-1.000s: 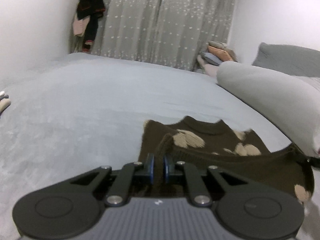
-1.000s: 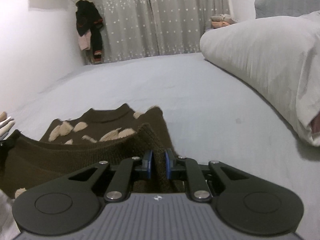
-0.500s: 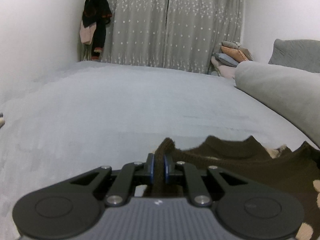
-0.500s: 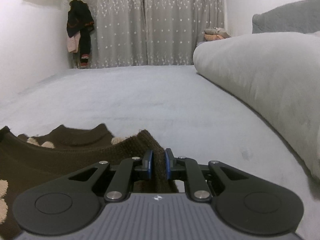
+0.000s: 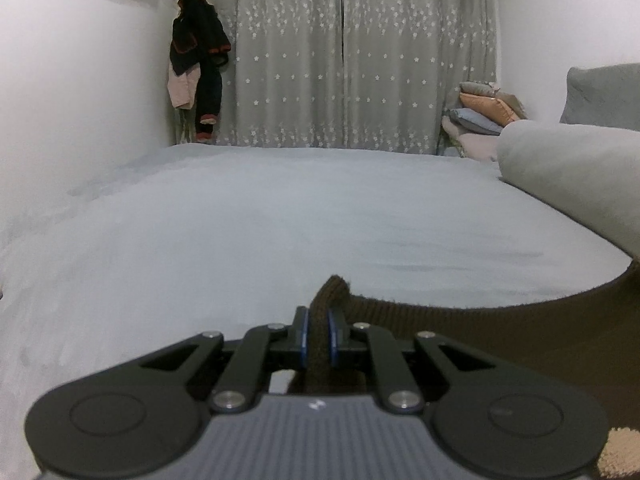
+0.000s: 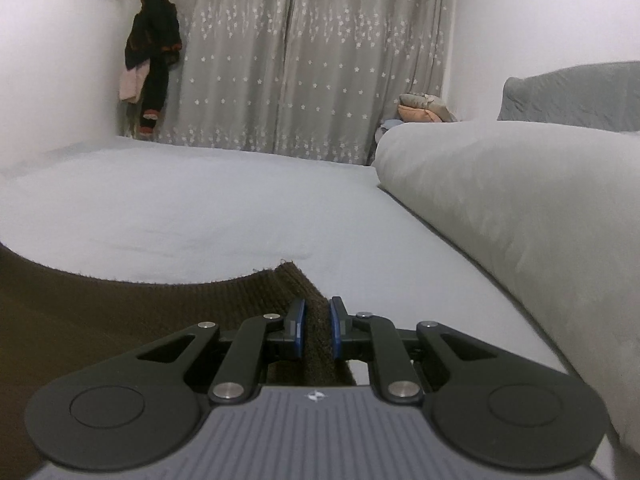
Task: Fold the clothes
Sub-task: 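Lift the hem and fold it toward the collar with both tools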
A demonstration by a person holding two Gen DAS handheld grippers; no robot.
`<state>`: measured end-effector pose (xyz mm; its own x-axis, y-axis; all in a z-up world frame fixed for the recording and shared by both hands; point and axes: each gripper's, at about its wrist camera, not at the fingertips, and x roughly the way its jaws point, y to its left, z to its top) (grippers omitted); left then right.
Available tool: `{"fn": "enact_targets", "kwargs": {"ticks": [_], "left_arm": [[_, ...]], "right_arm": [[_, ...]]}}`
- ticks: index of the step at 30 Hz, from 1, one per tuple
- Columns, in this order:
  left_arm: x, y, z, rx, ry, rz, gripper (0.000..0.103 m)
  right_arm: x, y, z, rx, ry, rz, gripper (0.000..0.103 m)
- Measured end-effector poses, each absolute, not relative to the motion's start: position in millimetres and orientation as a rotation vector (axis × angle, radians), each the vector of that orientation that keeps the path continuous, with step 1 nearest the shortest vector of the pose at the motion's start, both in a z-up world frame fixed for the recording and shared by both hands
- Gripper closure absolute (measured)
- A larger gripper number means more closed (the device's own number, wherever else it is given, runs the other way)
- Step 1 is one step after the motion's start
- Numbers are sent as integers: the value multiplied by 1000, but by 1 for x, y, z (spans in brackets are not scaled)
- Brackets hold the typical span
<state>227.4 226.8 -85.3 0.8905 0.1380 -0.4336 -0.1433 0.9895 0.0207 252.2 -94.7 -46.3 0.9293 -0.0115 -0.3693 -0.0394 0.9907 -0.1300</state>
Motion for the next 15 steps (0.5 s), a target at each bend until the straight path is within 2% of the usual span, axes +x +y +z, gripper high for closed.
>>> {"fn": "enact_targets", "kwargs": {"ticks": [15], "left_arm": [[271,222,-116,8,628,193,92]], "right_arm": [[289,-83,-83,-222,557,-18,89]]}}
